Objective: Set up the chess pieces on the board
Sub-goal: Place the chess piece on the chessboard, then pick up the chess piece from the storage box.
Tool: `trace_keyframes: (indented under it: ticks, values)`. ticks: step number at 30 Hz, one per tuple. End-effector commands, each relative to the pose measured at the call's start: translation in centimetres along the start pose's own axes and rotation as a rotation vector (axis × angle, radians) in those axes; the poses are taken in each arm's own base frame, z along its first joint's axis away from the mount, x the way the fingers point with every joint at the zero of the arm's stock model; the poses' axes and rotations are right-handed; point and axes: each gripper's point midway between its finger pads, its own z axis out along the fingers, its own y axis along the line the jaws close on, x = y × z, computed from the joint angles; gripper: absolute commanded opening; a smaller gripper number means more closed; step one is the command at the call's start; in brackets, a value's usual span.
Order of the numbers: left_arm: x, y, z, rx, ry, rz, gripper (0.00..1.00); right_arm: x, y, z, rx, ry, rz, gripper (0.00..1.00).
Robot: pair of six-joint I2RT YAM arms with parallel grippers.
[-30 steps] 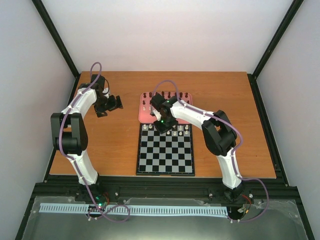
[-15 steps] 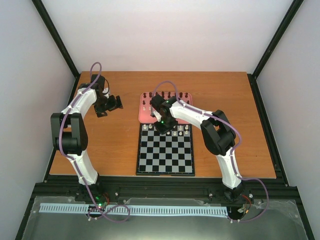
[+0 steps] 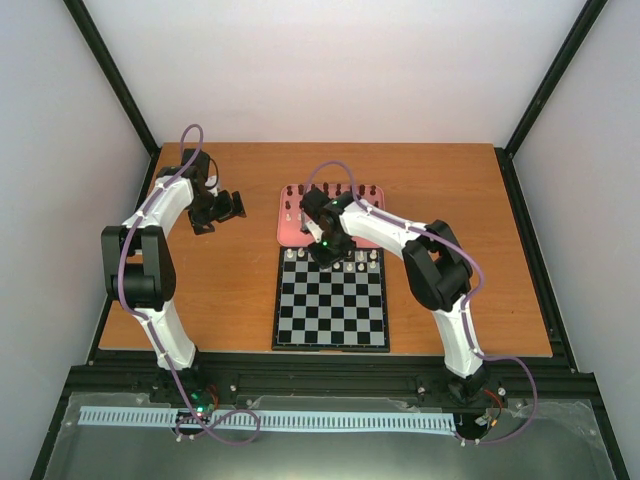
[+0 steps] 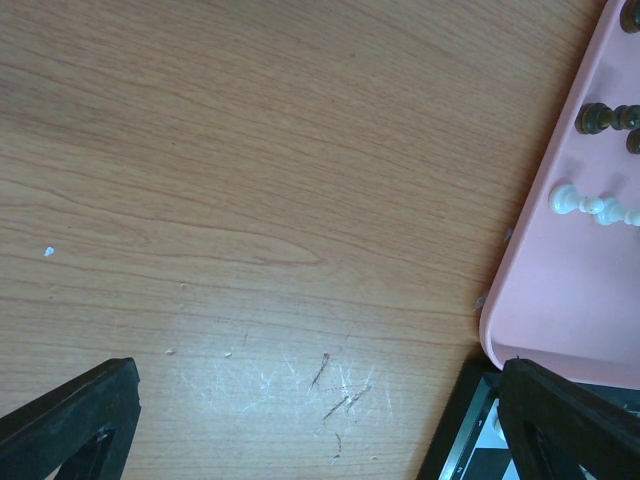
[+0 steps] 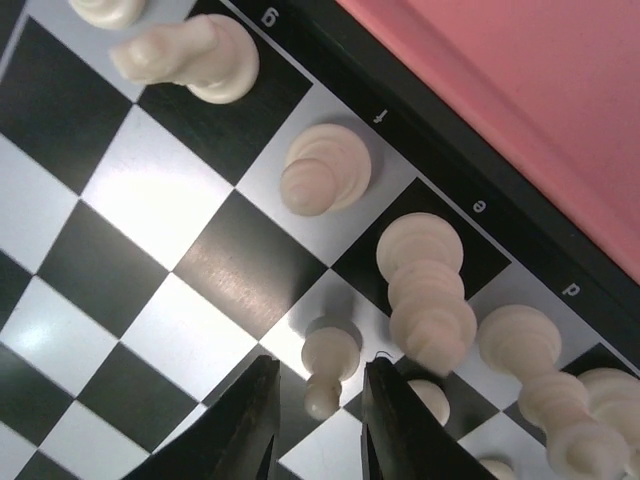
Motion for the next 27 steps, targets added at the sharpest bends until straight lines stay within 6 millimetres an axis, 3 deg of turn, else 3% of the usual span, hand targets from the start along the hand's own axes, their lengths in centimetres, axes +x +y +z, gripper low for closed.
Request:
trace_keyframes:
  ticks: [1, 6, 10, 14, 20, 27]
  values:
    - [-0.5, -0.3, -0.5, 0.004, -0.027, 0.011, 1.0, -1.0, 1.4, -4.9, -0.031, -0.091, -0.051, 0.25]
    - [-0.4, -0.3, -0.6, 0.006, -0.028, 0.012, 1.0, -1.3, 1.5, -9.3, -0.02, -0.171, -0.056, 0.31]
    - [-0.5, -0.4, -0.7, 0.008, -0.029, 0.011, 1.0, -3.8, 0.0, -10.6, 0.025, -0.228, -0.027, 0.42]
    - [-0.6, -0.5, -0.8, 0.012, -0.032, 0.011, 1.0, -7.8, -2.6, -9.3, 0.04, -0.278, 0.05, 0.49]
    - [-0.4, -0.5, -0.9, 0.014, -0.033, 0.011, 1.0, -13.6, -6.9, -6.0, 0.071, -0.354, 0.164, 0.49]
    - [-0.4, -0.5, -0.7, 0.015, -0.028, 0.008, 1.0, -15.4, -8.3, -2.8, 0.05, -0.358, 0.175, 0.47]
